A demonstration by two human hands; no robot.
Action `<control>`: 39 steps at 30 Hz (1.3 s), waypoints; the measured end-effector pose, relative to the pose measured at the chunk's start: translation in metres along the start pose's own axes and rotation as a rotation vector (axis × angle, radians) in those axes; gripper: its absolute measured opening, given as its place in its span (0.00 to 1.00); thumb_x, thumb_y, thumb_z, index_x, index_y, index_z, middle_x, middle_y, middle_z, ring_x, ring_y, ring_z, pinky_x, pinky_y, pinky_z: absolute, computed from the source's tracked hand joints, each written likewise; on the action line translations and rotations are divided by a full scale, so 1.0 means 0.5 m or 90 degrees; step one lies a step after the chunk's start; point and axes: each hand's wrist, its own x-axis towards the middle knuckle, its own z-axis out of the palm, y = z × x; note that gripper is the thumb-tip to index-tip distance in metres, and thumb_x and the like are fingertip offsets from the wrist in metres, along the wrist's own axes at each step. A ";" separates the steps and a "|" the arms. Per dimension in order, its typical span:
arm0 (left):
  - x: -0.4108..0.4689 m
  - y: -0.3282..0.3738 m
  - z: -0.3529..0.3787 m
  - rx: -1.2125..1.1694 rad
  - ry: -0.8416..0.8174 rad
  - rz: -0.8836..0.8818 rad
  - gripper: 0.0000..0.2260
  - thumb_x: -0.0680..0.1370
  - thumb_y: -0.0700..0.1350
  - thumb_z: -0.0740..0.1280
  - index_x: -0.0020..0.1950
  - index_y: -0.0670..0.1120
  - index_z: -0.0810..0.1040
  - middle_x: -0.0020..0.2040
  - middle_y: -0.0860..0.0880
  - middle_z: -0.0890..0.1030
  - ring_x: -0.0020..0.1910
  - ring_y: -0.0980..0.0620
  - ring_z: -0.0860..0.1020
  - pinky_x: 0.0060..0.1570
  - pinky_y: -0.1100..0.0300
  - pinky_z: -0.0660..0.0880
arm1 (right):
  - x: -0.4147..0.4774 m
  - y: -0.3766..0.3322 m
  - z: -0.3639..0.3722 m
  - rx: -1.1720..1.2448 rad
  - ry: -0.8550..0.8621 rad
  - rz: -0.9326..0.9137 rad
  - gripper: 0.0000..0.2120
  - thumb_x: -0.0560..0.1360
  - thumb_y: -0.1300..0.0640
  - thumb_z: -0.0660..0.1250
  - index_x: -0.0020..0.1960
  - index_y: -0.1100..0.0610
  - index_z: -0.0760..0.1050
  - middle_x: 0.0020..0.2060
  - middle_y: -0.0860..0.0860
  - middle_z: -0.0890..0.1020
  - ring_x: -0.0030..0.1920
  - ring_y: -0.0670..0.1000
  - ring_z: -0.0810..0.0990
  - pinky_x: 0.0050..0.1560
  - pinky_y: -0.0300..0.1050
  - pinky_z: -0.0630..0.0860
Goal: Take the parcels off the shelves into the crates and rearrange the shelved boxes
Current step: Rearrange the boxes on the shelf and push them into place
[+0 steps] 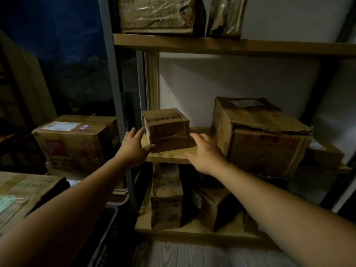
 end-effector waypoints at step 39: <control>0.029 0.057 -0.008 -0.522 0.048 -0.060 0.15 0.82 0.53 0.54 0.58 0.50 0.76 0.51 0.47 0.78 0.49 0.49 0.77 0.48 0.51 0.77 | 0.104 -0.027 0.048 0.260 0.042 0.185 0.40 0.68 0.29 0.60 0.72 0.52 0.65 0.70 0.52 0.60 0.70 0.57 0.62 0.70 0.56 0.63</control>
